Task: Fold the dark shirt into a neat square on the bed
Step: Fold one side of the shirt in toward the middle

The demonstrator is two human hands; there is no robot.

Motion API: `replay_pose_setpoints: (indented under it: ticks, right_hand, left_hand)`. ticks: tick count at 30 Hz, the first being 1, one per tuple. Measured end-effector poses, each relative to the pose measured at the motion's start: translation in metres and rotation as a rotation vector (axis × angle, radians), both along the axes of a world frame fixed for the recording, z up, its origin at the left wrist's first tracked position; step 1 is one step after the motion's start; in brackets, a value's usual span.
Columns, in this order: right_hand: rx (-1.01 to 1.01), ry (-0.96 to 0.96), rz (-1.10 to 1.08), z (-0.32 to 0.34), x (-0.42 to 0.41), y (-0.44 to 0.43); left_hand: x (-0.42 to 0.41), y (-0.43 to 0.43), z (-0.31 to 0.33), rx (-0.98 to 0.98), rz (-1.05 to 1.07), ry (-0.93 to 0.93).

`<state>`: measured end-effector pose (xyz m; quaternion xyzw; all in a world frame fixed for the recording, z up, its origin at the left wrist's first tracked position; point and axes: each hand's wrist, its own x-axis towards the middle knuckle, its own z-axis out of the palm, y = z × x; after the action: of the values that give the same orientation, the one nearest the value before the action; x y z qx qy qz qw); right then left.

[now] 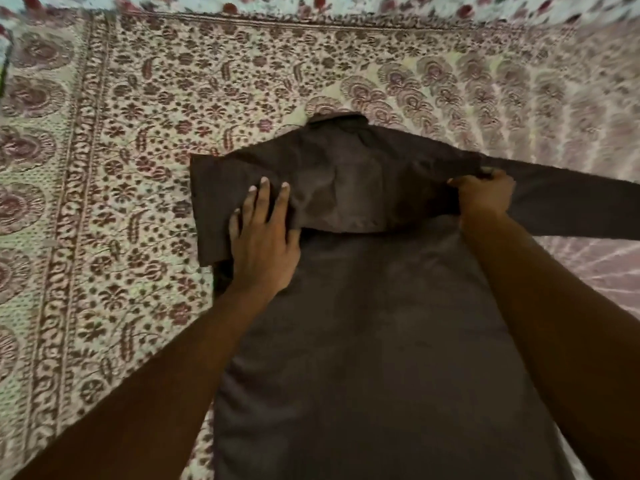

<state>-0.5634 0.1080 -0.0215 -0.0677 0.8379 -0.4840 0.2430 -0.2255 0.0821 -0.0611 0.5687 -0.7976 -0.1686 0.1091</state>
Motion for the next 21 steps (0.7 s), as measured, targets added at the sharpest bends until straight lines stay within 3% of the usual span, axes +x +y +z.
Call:
replay_pose_setpoints:
  ticks: [7, 14, 21]
  right_hand:
    - [0.004, 0.056, -0.161, -0.026, -0.089, 0.024]
    - [-0.113, 0.107, -0.213, -0.03, -0.149, 0.016]
    - [-0.022, 0.139, -0.21, -0.036, -0.175, 0.023]
  left_hand:
    - [-0.085, 0.009, -0.021, 0.068, -0.086, -0.125]
    - [-0.134, 0.008, -0.031, 0.089, -0.14, -0.155]
    - [-0.171, 0.006, -0.034, 0.066, -0.23, -0.187]
